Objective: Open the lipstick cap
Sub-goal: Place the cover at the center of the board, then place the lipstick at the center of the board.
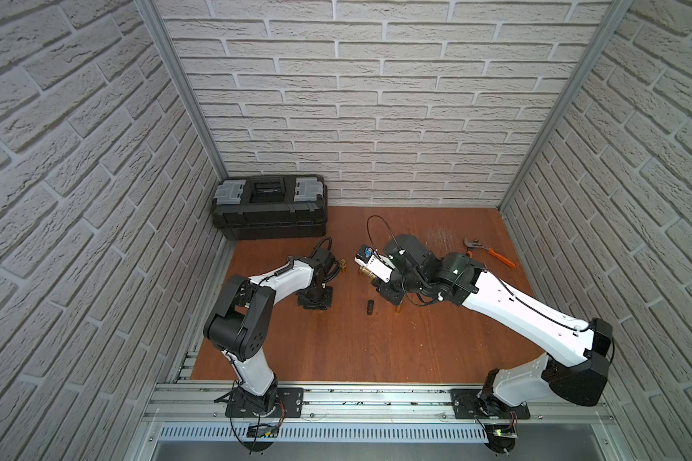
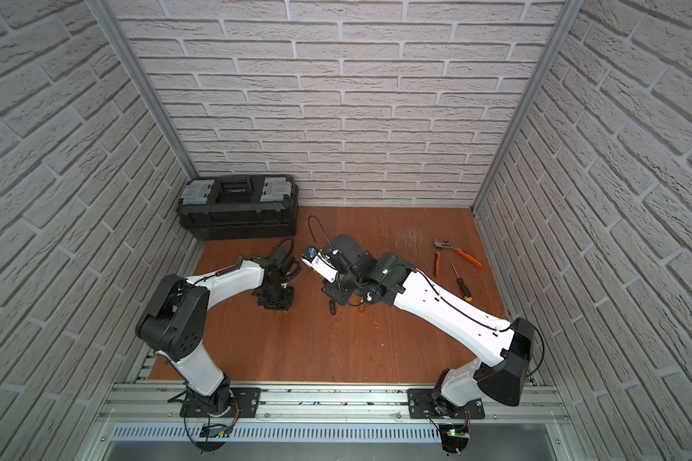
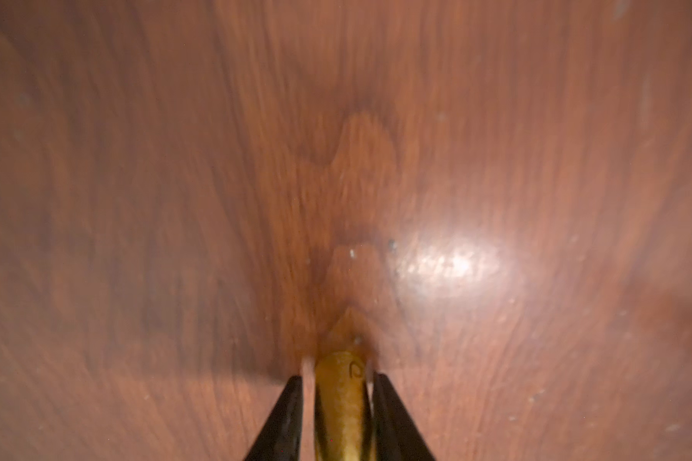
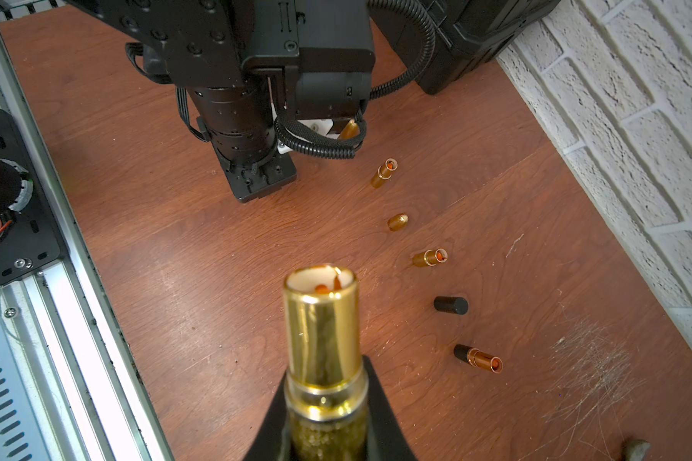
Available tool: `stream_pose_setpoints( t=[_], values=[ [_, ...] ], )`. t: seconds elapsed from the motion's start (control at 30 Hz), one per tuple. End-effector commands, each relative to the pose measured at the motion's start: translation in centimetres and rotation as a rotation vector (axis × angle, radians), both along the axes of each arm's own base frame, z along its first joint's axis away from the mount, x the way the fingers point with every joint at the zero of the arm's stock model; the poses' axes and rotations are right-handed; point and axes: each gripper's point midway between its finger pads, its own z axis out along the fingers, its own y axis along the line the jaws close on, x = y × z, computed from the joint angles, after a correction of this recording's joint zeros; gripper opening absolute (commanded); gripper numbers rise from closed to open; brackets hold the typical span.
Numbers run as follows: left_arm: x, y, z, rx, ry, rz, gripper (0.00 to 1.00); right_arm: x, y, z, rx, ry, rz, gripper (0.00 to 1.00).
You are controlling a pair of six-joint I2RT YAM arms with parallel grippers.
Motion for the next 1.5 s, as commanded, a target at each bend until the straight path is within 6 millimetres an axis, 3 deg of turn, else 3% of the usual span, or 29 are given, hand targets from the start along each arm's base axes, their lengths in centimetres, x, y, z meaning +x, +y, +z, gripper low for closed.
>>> stream_pose_setpoints(
  t=[0.0,0.1,0.2,0.33,0.5,0.73,1.03,1.47],
  values=[
    [-0.2,0.2,0.4,0.006,-0.019,0.009,0.42,0.1,0.6,0.4,0.032,-0.01,-0.004,0.03],
    [0.1,0.2,1.5,0.0,-0.039,0.011,0.48,0.1,0.7,0.3,0.031,-0.004,-0.003,0.03],
    [0.7,-0.1,4.1,-0.027,-0.082,0.017,0.49,-0.1,0.8,0.2,0.039,0.006,0.0,0.03],
    [1.3,-0.5,9.4,-0.151,-0.146,0.061,0.53,-0.2,0.8,-0.3,0.045,0.017,-0.003,0.03],
    [1.2,-1.9,16.7,-0.456,-0.205,0.134,0.57,-0.6,2.5,-0.6,0.12,0.06,0.025,0.05],
    [0.2,-4.0,24.1,-0.871,-0.245,0.146,0.61,-0.7,4.7,-1.1,0.175,0.119,0.062,0.05],
    [-2.2,-5.3,26.9,-1.01,-0.213,0.076,0.61,0.5,7.1,-1.9,0.189,0.147,0.076,0.03],
    [-1.7,-5.9,24.6,-0.977,-0.161,0.065,0.55,0.5,8.3,-0.4,0.219,0.155,0.11,0.03]
  ],
)
